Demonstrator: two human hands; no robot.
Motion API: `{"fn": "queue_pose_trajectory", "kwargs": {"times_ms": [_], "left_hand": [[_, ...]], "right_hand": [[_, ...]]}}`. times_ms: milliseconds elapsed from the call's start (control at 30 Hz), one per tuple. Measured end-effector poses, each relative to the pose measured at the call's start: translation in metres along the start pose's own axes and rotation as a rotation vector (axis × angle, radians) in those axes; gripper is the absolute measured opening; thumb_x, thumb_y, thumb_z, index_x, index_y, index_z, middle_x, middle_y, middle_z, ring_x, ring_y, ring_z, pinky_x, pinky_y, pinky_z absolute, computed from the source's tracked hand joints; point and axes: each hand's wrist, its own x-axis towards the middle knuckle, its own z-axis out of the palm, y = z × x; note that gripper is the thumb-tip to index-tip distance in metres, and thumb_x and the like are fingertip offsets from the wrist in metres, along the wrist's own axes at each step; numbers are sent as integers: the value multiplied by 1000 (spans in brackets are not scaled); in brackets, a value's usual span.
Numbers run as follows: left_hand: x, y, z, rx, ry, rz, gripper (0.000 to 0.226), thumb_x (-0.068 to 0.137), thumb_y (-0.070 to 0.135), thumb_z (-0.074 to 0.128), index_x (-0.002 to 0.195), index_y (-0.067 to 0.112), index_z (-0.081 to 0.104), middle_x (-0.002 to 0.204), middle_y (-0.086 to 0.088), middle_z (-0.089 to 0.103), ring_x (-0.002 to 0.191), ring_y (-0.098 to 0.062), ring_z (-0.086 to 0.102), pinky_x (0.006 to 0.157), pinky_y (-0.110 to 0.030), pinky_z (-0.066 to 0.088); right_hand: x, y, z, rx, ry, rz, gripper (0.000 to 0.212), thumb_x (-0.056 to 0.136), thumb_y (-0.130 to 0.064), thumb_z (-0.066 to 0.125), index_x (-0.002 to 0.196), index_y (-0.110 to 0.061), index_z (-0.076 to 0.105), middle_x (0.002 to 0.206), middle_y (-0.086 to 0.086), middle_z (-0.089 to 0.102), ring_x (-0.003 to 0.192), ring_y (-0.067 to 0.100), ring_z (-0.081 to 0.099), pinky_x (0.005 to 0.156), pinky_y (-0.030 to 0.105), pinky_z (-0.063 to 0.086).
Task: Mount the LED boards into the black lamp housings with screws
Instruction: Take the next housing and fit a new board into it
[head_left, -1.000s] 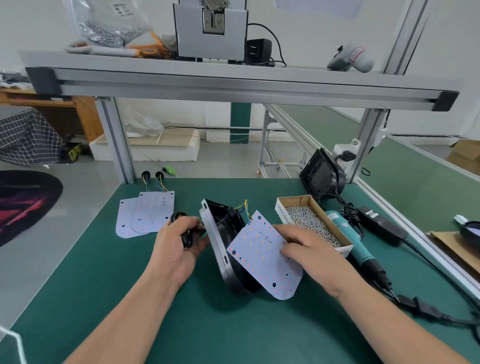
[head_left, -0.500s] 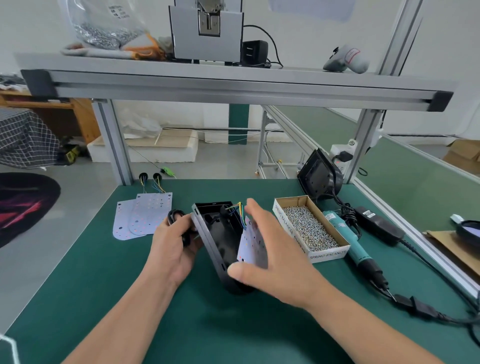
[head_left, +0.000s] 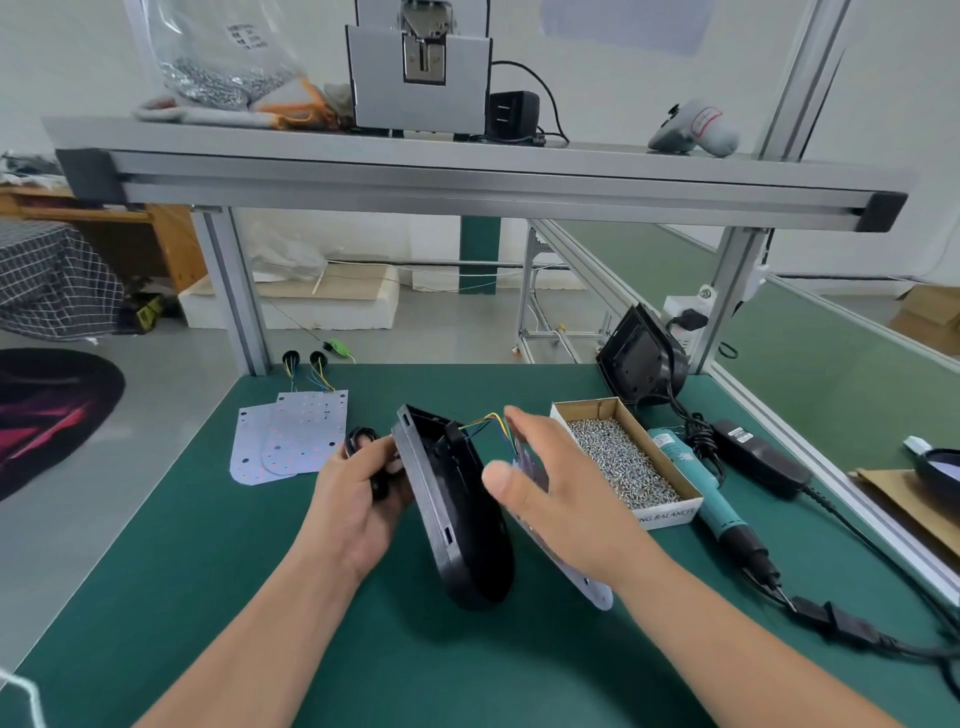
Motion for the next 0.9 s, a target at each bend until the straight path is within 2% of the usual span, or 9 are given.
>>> {"fn": "queue_pose_trajectory", "kwargs": {"times_ms": [67,133,267,367,433,600,700,800,900], "left_hand": [[-2,-4,2,5,-7,-9,42,96,-9,56,66,19,47,58,2,43,48,-7,46,53,-28,59],[-4,-7,5,-13,-28,-22,43,96,-9,56,64,18,49,59,1,44,48,-7,47,54,-27,58],[-5,-6,4,-87,-35,-71,21,96,-5,55,77,4,60,63,-5,51,56,-13,54,65,-32,64],[-2,-3,0,-140,-12,-89,13,85,-1,63,74,6,60,66,-6,48,62,-16,54,71,-32,63],[-3,-3,1,-132,-24,-86,9,79,2,67,80,5,59,69,-6,47,63,-15,53,69,-28,62],[-8,-7,0,-3,-190,-105,34,85,6,75,110,7,53,70,-5,43,64,-14,58,69,-28,58],[-11,-10,1,96,-235,-81,39,85,9,80,114,7,54,73,-5,55,72,-16,63,79,-34,61],[-13,-10,0,143,-277,-112,37,88,13,79,118,0,62,99,-13,73,91,-22,72,84,-39,63],[-15,-5,-4,226,-314,-185,44,87,24,81,128,10,73,116,-14,76,98,-25,75,81,-41,63]], "right_hand": [[3,-4,2,21,103,0,84,86,-90,44,151,-38,49,144,-31,53,134,-14,45,108,17,38],[13,-10,5,-79,167,18,65,91,-75,49,143,-37,56,129,-26,63,120,-7,56,100,23,46],[35,-19,13,-253,20,95,53,91,-64,57,138,-38,54,110,-17,68,103,12,63,85,33,49],[39,-18,24,-129,-13,131,45,92,-55,67,131,-35,58,110,-11,72,102,15,67,95,40,54],[38,-17,32,-26,25,142,33,92,-51,71,117,-32,61,102,-9,74,95,15,69,92,44,55],[35,-20,36,219,211,146,31,88,-51,74,95,-24,61,86,1,69,85,29,65,82,56,56],[35,-21,31,226,241,118,26,88,-45,77,93,-25,61,83,2,67,83,28,64,79,54,56],[36,-20,26,246,216,79,17,88,-29,79,97,-28,65,86,-4,70,82,20,67,80,46,58],[37,-20,22,226,182,7,23,86,-14,77,98,-31,68,88,-9,73,80,12,66,80,35,55]]}}
